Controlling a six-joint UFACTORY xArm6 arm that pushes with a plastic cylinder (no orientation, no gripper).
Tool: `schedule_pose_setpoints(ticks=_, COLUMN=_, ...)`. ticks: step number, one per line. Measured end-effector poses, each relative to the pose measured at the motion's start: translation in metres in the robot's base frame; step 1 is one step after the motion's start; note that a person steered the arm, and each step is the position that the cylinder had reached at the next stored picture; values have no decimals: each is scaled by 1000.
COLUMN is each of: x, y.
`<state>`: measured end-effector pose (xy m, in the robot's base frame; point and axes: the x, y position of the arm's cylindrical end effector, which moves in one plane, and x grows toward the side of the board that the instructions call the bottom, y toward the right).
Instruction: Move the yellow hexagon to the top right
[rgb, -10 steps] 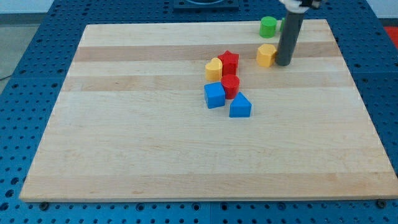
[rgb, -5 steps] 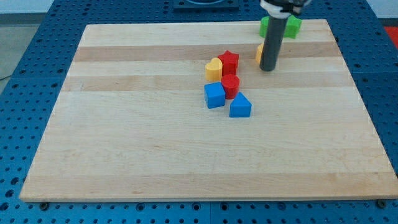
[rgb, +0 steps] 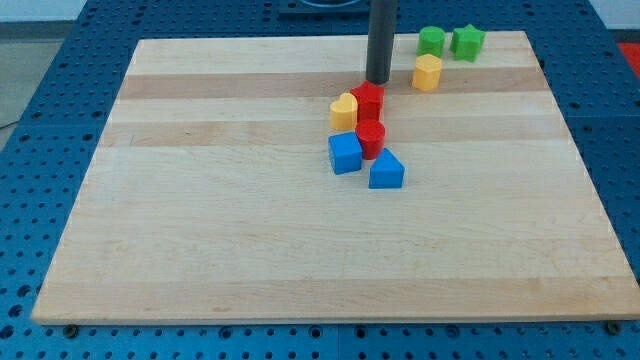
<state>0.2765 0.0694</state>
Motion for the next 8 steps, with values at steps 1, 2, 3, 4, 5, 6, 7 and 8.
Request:
schedule_pose_setpoints(ticks=1, x=-5, y=40)
schedule_pose_setpoints(ticks=2, x=15, y=23)
schedule_pose_setpoints(ticks=3, x=33, y=13)
schedule_pose_setpoints(ticks=4, x=26, y=41)
schedule_pose_setpoints(ticks=5, x=12, y=79)
schedule_pose_setpoints(ticks=6, x=12, y=102)
schedule_pose_setpoints(ticks=7, x=30, y=103)
schedule_pose_setpoints(ticks=8, x=28, y=111)
